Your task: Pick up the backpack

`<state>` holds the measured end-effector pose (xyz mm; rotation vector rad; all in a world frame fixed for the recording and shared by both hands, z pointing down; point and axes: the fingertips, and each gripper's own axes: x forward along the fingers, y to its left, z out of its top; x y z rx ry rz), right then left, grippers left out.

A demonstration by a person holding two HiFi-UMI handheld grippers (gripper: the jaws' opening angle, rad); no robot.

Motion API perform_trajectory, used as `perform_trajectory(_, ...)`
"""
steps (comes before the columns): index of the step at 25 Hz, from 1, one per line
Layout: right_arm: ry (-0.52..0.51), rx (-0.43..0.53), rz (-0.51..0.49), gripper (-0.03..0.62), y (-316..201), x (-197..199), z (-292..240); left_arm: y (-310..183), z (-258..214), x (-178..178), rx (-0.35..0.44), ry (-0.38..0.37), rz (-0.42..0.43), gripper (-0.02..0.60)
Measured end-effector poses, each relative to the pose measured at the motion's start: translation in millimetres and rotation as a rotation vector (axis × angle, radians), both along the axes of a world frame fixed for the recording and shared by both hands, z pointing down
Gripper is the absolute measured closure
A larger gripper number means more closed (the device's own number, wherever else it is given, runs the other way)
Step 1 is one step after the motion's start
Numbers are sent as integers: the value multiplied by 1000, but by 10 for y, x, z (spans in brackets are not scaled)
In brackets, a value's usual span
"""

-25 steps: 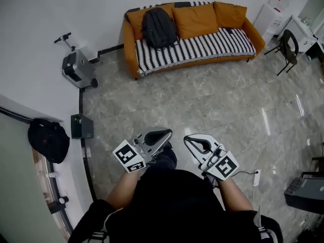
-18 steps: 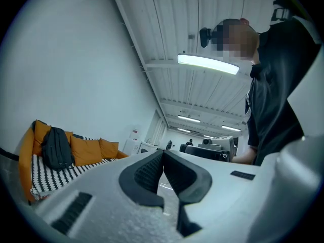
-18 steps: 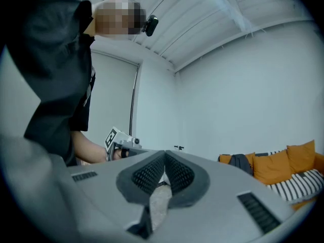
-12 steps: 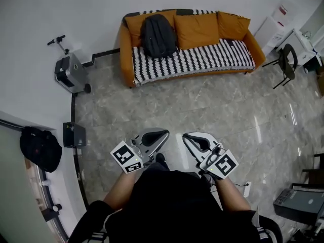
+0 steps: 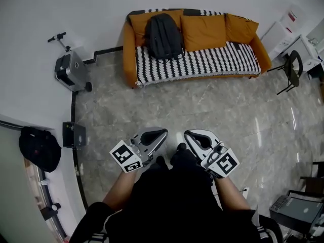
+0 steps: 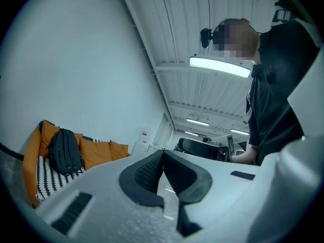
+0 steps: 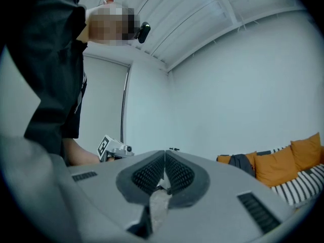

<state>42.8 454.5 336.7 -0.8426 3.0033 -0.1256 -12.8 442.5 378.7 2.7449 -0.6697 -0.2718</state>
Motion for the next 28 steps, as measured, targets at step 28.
perform_trajectory(28,-77,-8,-107,568,-3180,533,67,-2835,11,92,-54,-92,-245,560)
